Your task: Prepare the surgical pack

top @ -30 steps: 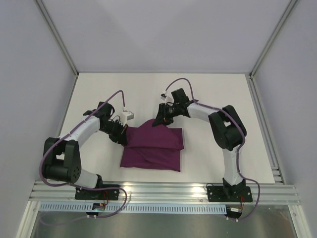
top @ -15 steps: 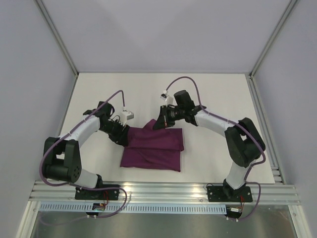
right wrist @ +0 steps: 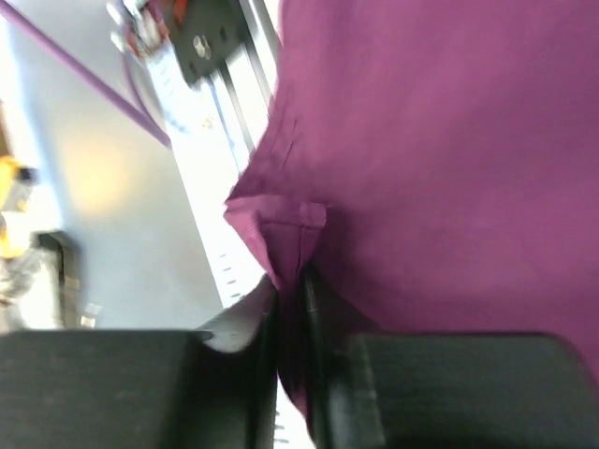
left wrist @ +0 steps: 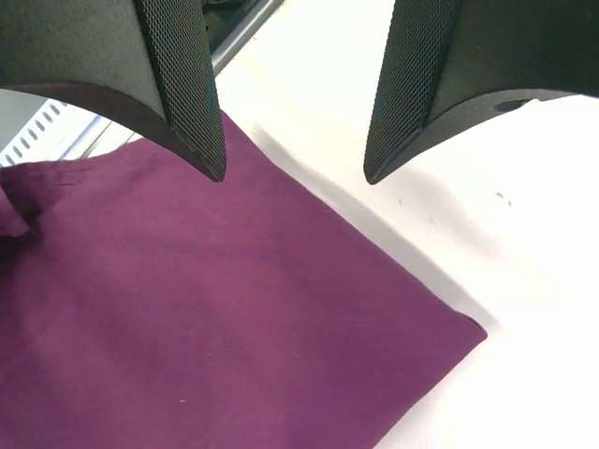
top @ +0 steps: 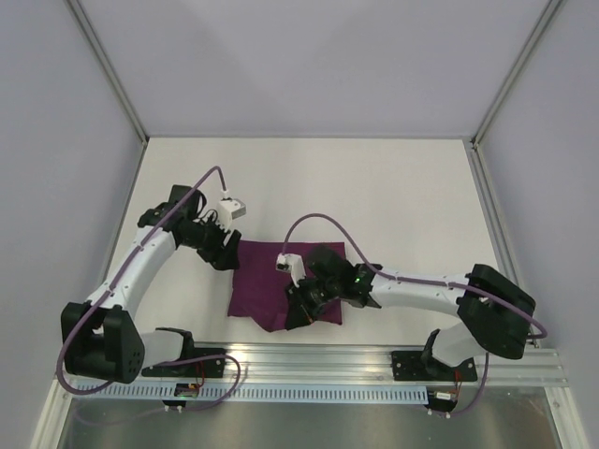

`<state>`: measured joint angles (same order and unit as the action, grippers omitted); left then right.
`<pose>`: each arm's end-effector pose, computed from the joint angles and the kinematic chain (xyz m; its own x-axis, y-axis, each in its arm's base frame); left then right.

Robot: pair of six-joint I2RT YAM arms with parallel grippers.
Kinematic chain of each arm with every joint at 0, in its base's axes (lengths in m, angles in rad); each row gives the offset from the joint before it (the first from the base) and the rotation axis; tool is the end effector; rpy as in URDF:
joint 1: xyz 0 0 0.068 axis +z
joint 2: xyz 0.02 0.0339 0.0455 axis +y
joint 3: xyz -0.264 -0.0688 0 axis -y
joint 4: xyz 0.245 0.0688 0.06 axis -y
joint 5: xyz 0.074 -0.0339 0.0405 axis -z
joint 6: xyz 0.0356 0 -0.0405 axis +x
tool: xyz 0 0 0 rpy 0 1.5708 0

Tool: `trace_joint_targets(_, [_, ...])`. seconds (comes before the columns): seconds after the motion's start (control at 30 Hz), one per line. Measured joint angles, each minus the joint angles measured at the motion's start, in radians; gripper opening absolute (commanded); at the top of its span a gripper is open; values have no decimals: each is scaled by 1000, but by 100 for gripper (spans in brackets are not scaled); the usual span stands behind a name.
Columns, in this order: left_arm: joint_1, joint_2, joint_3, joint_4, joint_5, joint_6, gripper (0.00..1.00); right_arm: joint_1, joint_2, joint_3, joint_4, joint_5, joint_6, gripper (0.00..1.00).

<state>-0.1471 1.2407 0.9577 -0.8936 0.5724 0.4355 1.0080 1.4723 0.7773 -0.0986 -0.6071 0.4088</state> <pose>0.2211 -0.0523 0.2565 -0.6893 0.4606 -0.5592 0.6836 0.6692 -0.2914 0.1392 0.2587 0.1918 -0.7100 -0.5136 -0.4818 -0.6821 0.3313 0.6519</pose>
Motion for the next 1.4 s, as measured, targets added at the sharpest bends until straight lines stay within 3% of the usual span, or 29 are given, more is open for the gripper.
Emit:
trace_joint_targets(0.07, [0,10,1,-2,-14,-13,70,58,-1,-19,6,56,-23,30])
trace_joint_targets(0.1, [0,20,3,-5,-25,-21,71,80,-1,-23,5,84,-36,48])
trace_joint_targets(0.23, [0,96,42,-21,-60,-46,72,145,5,-22,-8,158,-70,77])
trace_joint_targets(0.3, [0,134,61,-22,-67,-58,72,180,8,-8,-42,200,-84,100])
trace_joint_targets(0.33, [0,154,69,-22,-70,-66,72,197,7,2,-59,226,-92,100])
trace_joint_targets(0.43, [0,185,72,-26,-68,-74,73,225,-31,21,-96,298,-100,100])
trace_joint_targets(0.57, [-7,188,69,-31,-54,-72,73,189,-199,27,-177,423,-84,100])
trace_joint_targets(0.67, [-26,188,53,-31,-55,-70,73,68,-298,56,-246,521,-43,100])
trace_joint_targets(0.83, [-76,210,36,-29,-59,-68,55,-192,-309,35,-327,608,32,94])
trace_joint_targets(0.93, [-86,255,36,-21,-69,-67,42,-320,-289,-58,-304,579,71,84])
trace_joint_targets(1.03, [-86,284,35,-13,-84,-65,26,-352,-237,-121,-271,529,96,62])
trace_joint_targets(1.07, [-86,287,34,-11,-85,-64,18,-353,-218,-134,-251,510,105,47])
trace_joint_targets(1.17, [-86,288,34,-8,-85,-60,2,-356,-197,-170,-168,448,137,21])
trace_joint_targets(1.23, [-86,288,32,-6,-85,-56,0,-358,-197,-196,-113,416,159,24])
trace_joint_targets(1.27, [-86,288,30,-4,-85,-53,0,-360,-196,-216,-80,402,174,34])
trace_joint_targets(1.33, [-86,292,24,2,-88,-48,0,-365,-193,-264,-13,385,206,33])
trace_joint_targets(1.4, [-84,303,23,5,-89,-47,0,-366,-166,-298,35,367,226,24])
